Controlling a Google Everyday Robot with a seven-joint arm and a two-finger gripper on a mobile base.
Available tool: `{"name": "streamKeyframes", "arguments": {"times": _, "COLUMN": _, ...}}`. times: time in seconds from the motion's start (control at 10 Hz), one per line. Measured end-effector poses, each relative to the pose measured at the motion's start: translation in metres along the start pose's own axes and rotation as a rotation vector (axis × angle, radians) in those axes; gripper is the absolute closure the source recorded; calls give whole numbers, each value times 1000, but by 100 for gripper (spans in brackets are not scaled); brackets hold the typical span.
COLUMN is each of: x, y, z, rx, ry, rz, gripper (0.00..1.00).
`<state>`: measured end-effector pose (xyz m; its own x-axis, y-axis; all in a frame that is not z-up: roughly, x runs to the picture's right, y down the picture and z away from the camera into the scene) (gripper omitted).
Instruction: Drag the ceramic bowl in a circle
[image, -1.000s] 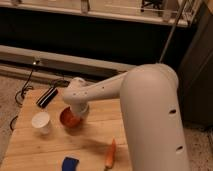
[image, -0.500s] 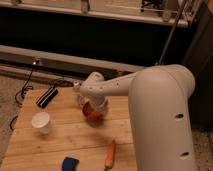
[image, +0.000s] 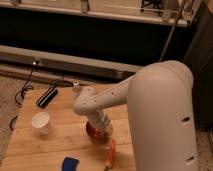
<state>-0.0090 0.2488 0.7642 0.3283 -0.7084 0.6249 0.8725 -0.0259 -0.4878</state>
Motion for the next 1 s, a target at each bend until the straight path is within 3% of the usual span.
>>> {"name": "streamKeyframes", "arguments": {"times": 0.1, "x": -23, "y": -10, "z": -1, "rx": 1, "ry": -19, "rz": -58, "gripper": 100}}
{"name": "streamKeyframes", "arguments": {"times": 0.3, "x": -67, "y": -48, "z": -20, "rx": 84, "ry": -29, "rz": -179, "gripper": 100}}
{"name": "streamKeyframes", "arguments": {"times": 0.5, "x": -91, "y": -77, "z": -43, "rx": 160, "ry": -10, "rz": -250, "gripper": 100}}
{"name": "streamKeyframes", "arguments": {"times": 0.8, "x": -79, "y": -115, "z": -58, "rx": 233, "ry": 23, "rz": -275, "gripper": 100}}
{"name": "streamKeyframes", "arguments": {"times": 1.0, "x": -41, "y": -134, "z": -56, "rx": 269, "ry": 45, "rz": -242, "gripper": 100}}
